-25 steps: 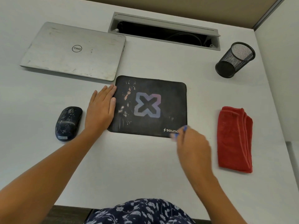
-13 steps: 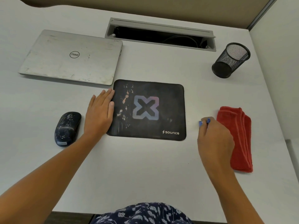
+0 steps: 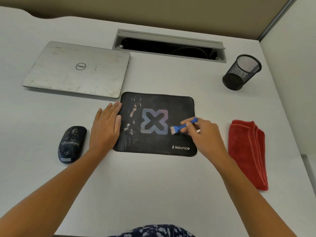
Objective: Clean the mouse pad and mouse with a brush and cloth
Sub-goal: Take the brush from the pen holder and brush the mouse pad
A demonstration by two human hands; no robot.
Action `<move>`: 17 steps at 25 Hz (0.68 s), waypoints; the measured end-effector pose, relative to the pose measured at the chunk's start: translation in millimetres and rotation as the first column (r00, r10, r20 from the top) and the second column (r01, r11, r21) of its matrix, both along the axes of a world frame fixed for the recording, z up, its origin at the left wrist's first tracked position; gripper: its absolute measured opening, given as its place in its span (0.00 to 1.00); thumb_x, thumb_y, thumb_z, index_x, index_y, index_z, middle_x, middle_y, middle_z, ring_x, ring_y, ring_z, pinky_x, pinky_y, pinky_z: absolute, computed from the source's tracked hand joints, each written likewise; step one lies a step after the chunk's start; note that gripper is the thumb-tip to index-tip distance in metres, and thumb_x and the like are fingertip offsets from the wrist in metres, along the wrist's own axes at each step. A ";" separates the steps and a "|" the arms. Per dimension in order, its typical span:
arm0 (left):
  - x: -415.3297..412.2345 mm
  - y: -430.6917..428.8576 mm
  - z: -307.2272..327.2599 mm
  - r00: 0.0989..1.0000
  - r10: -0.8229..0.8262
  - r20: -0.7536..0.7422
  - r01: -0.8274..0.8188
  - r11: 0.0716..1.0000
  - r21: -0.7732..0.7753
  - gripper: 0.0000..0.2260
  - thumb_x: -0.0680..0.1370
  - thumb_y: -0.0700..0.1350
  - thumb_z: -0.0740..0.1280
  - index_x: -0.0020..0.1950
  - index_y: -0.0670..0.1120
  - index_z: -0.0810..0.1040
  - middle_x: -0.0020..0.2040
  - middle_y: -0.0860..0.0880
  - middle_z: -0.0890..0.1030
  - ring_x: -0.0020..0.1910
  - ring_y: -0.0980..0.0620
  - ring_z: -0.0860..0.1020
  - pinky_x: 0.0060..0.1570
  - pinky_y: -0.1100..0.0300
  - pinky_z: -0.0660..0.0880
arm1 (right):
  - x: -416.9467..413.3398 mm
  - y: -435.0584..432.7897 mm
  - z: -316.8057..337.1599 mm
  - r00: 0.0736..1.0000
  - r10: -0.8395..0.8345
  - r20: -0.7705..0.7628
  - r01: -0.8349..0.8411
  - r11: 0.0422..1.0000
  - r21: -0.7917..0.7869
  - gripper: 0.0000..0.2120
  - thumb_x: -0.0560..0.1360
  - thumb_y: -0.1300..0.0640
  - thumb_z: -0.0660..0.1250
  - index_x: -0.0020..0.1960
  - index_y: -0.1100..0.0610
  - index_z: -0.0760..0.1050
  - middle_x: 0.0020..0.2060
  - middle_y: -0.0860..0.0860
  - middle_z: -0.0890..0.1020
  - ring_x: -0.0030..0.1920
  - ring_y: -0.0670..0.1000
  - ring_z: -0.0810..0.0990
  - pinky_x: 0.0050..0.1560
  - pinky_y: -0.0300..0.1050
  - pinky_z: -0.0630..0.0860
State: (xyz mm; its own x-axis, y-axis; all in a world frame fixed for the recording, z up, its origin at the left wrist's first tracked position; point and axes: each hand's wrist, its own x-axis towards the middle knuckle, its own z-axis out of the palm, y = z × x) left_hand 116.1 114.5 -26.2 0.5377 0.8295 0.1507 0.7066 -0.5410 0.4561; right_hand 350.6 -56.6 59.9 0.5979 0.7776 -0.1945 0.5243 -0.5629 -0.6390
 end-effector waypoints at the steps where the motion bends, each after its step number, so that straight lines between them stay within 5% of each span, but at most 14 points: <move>1: 0.3 0.1 0.1 1.000 0.000 0.004 0.000 1.000 0.002 0.22 0.82 0.49 0.48 0.76 0.47 0.64 0.75 0.50 0.66 0.76 0.51 0.61 0.76 0.51 0.51 | 7.5 6.2 -2.1 0.989 -0.033 0.144 0.040 0.998 -0.048 0.12 0.81 0.53 0.58 0.57 0.56 0.78 0.46 0.55 0.83 0.42 0.50 0.79 0.40 0.45 0.77; 3: 1.0 0.0 0.3 1.000 0.001 0.008 -0.001 1.000 0.005 0.22 0.82 0.48 0.48 0.76 0.47 0.64 0.75 0.50 0.66 0.76 0.51 0.61 0.76 0.50 0.51 | 22.0 17.8 0.9 0.890 -0.148 0.431 0.179 0.983 -0.031 0.13 0.81 0.54 0.57 0.56 0.59 0.77 0.44 0.57 0.82 0.39 0.51 0.74 0.37 0.45 0.70; 5: 0.5 -0.4 -0.4 1.000 0.001 0.003 -0.001 1.000 0.003 0.22 0.82 0.49 0.48 0.76 0.47 0.64 0.75 0.50 0.66 0.76 0.51 0.61 0.76 0.50 0.51 | 17.4 29.6 0.9 0.942 -0.123 0.312 0.104 0.992 0.076 0.13 0.81 0.53 0.57 0.55 0.57 0.78 0.44 0.54 0.82 0.39 0.48 0.75 0.38 0.40 0.71; 8: -0.2 -0.3 -1.4 1.000 -0.001 0.000 0.001 1.000 -0.002 0.22 0.82 0.49 0.48 0.76 0.48 0.63 0.75 0.50 0.66 0.76 0.51 0.60 0.76 0.51 0.51 | -11.2 49.5 -5.8 0.990 0.137 -0.020 -0.134 0.984 0.120 0.12 0.80 0.53 0.59 0.54 0.56 0.79 0.43 0.47 0.80 0.38 0.41 0.77 0.38 0.24 0.71; 11: 0.5 0.1 -0.8 1.000 0.001 -0.003 -0.001 1.000 -0.001 0.22 0.82 0.49 0.48 0.76 0.48 0.63 0.75 0.51 0.66 0.76 0.52 0.60 0.76 0.51 0.51 | 5.8 70.1 -9.8 0.979 -0.073 0.192 0.062 0.996 0.060 0.13 0.81 0.53 0.57 0.56 0.58 0.77 0.47 0.52 0.82 0.42 0.47 0.78 0.41 0.34 0.71; 13: 1.0 -0.1 -0.2 1.000 0.008 -0.003 -0.008 1.000 0.000 0.22 0.82 0.49 0.48 0.76 0.47 0.64 0.75 0.51 0.66 0.76 0.52 0.60 0.76 0.52 0.51 | 22.2 76.2 -7.6 0.888 -0.256 0.382 0.247 0.966 0.074 0.13 0.82 0.54 0.56 0.57 0.59 0.77 0.48 0.55 0.82 0.44 0.51 0.79 0.41 0.39 0.70; 17: 0.6 0.9 0.5 1.000 0.004 -0.008 -0.004 1.000 0.009 0.22 0.82 0.49 0.48 0.76 0.47 0.64 0.75 0.50 0.66 0.76 0.52 0.60 0.76 0.51 0.51 | -11.2 103.8 -4.6 0.984 0.013 0.177 -0.043 0.985 0.169 0.14 0.81 0.53 0.57 0.58 0.58 0.77 0.49 0.54 0.83 0.47 0.49 0.80 0.47 0.38 0.75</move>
State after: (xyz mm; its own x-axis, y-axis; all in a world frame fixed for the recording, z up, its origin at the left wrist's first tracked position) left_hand 116.7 115.4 -25.7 0.5356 0.8303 0.1541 0.7122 -0.5422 0.4458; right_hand 339.4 47.3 55.3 0.5883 0.8072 0.0483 0.6501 -0.4367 -0.6218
